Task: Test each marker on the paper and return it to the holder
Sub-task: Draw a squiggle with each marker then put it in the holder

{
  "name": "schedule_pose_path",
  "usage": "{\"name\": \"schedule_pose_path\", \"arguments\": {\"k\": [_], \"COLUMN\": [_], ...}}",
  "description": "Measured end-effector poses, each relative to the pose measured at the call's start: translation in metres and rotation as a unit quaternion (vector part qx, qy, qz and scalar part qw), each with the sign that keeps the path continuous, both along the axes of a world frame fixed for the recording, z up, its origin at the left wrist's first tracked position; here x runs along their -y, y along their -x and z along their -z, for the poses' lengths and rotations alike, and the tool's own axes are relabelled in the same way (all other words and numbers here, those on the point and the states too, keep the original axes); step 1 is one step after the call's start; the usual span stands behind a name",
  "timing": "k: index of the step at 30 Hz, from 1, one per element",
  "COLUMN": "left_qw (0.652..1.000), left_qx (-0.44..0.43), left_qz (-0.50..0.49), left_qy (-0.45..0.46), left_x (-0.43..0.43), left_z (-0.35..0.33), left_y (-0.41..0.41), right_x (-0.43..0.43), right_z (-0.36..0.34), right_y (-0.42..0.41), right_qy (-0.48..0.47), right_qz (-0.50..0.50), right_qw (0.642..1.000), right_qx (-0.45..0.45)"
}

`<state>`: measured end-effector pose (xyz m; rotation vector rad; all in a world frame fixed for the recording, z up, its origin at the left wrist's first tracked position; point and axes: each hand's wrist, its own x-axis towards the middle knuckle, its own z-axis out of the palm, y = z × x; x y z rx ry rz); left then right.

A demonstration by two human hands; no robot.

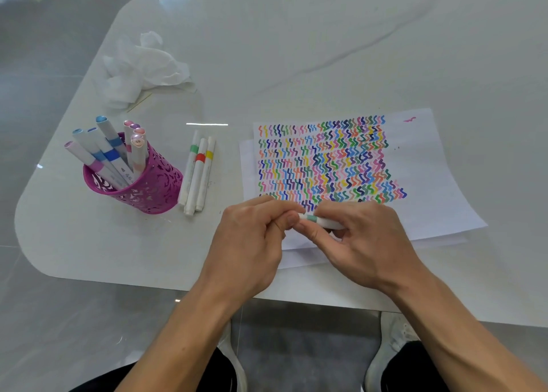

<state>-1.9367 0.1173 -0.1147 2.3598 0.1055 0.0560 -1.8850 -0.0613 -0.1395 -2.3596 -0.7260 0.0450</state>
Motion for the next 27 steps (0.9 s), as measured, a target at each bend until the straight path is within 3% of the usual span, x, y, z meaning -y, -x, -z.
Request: {"name": "schedule_pose_path", "arguments": {"k": [7,12,22,27], "left_qw": [1.000,0.996,0.990,0.988], "left_qx": [0.019,0.035,-0.048,-0.054], "left_qz": [-0.017,-0.078,-0.080,-0.081], "left_qy": [-0.007,-0.012,-0.106,-0.119], "left_x": [-0.002,-0.010,-0.016,-0.016], "left_z": [-0.004,-0.004,0.005,0.009], "left_y": [-0.001,-0.004,-0.003,-0.003], "right_x": [0.001,0.006,0.010,0.014], "right_z": [0.001,0.004,0.001,-0.003], "right_y": [-0.002,-0.008,-0.010,-0.009], "right_qy": [-0.014,-0.111,-0.226,-0.200], "right_qz": [0.009,0.040,0.057,0.048], "right_qw": [0.999,0.985,0.945,0.946], "right_qx": [-0.041,-0.123,-0.228,-0.251]}}
